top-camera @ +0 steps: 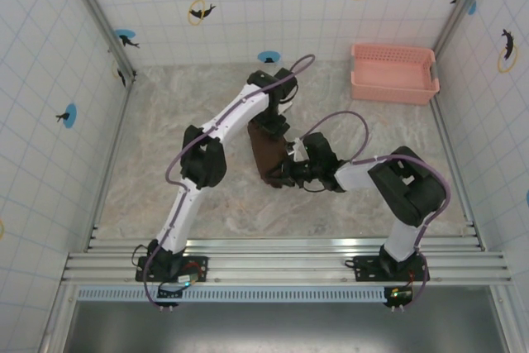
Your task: Roll up the long pants
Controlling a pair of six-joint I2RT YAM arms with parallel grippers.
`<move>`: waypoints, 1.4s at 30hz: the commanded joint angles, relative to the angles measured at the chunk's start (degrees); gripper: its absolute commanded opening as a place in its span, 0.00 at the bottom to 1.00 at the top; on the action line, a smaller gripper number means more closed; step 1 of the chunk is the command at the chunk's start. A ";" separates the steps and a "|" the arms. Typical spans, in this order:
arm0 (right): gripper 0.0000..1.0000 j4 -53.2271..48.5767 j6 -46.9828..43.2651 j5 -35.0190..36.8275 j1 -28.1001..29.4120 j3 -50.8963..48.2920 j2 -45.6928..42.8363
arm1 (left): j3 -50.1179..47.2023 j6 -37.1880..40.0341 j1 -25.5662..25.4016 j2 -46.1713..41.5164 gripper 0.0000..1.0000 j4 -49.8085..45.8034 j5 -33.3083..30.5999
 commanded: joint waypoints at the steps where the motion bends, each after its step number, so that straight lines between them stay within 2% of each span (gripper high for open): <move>1: 0.16 7.52 4.25 -2.58 0.05 -0.96 0.24 | 0.72 -0.95 -0.72 5.76 0.97 -3.14 -3.62; 5: 0.17 8.35 5.71 -2.47 -0.26 -2.31 -0.52 | -2.39 -0.95 -1.17 7.77 0.97 -2.73 -6.18; 7: 0.22 6.33 5.07 -2.44 -0.67 -2.40 -1.72 | -4.30 -0.52 -1.16 8.29 0.97 -2.15 -6.59; 9: 0.39 -5.09 -1.30 -1.66 -1.53 -0.71 -4.96 | -5.41 -0.16 -1.27 9.34 0.97 -2.51 -7.72; 10: 0.49 -14.83 -7.44 -0.18 -1.99 1.21 -7.11 | -5.55 -0.16 -1.28 9.73 0.97 -2.98 -8.02; 12: 0.76 -40.31 -24.79 7.60 -2.26 8.10 -12.67 | -6.04 0.11 -1.35 10.47 0.97 -3.56 -8.73; 14: 0.92 -50.30 -32.43 12.61 -2.49 11.91 -16.72 | -6.85 0.54 -1.36 10.58 0.97 -3.26 -8.55; 16: 0.99 -53.94 -34.93 13.96 -3.80 13.46 -19.40 | -7.27 0.63 -1.36 10.76 0.97 -3.13 -8.37; 19: 0.99 -59.05 -39.83 14.87 -5.95 15.71 -19.53 | -7.35 0.83 -1.36 10.93 0.97 -2.75 -7.82; 23: 0.99 -60.40 -44.46 13.21 -6.97 15.93 -15.50 | -7.24 0.98 -1.34 11.33 0.97 -3.13 -7.68; 28: 0.99 -49.97 -44.35 9.60 -7.23 11.98 -9.13 | -7.27 0.98 -1.36 11.22 0.97 -3.59 -7.64; 31: 1.00 -38.99 -42.76 5.84 -7.38 9.25 -5.68 | -7.28 1.29 -1.34 11.26 0.97 -4.01 -7.35; 34: 0.99 -36.15 -42.54 3.57 -7.29 10.33 -0.33 | -7.24 1.34 -1.36 11.22 0.97 -4.47 -7.56; 38: 0.99 -27.00 -39.55 0.99 -6.95 10.05 4.47 | -7.32 1.38 -1.31 11.17 0.97 -5.08 -7.78; 42: 0.99 -23.99 -38.02 1.65 -6.76 11.10 7.84 | -7.41 1.25 -1.34 11.24 0.97 -5.44 -7.72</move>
